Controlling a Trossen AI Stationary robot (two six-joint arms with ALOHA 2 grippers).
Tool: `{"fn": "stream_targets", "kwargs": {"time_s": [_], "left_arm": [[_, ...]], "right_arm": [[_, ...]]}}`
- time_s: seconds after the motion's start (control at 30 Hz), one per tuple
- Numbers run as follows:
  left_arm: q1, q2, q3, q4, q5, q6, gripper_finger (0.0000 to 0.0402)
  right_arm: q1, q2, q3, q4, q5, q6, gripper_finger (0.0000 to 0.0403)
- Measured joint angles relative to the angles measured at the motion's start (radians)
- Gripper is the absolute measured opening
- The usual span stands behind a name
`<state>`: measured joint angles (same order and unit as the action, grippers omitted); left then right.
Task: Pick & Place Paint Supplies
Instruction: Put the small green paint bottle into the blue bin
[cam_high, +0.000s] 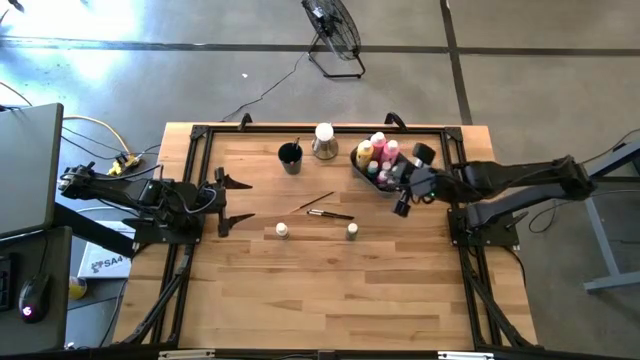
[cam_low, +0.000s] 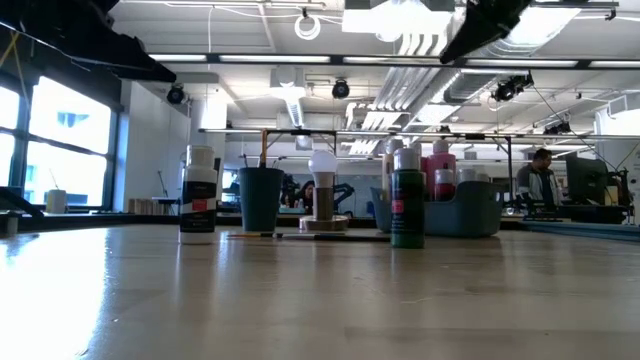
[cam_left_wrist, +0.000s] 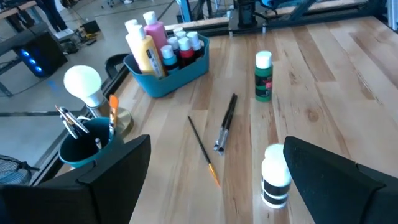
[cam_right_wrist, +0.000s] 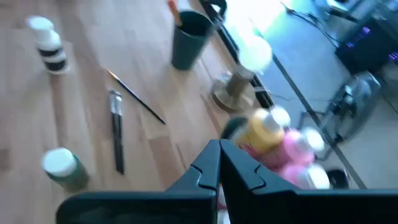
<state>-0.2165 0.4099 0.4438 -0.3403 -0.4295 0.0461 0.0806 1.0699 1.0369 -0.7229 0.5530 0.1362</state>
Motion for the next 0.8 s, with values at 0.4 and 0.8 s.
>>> {"fn": "stream_targets", "kwargs": {"time_s": [0.4, 0.8], "left_arm": [[0.0, 0.0, 0.0, -0.005, 0.02, -0.002, 0.0361], [0.0, 0.0, 0.0, -0.003, 0.018, 0.001, 0.0361]], "right_arm": [[0.024, -0.091, -0.232, -0.01, 0.065, 0.269, 0.0002], [0.024, -0.087, -0.273, 0.003, 0.014, 0.401, 0.0002]]}}
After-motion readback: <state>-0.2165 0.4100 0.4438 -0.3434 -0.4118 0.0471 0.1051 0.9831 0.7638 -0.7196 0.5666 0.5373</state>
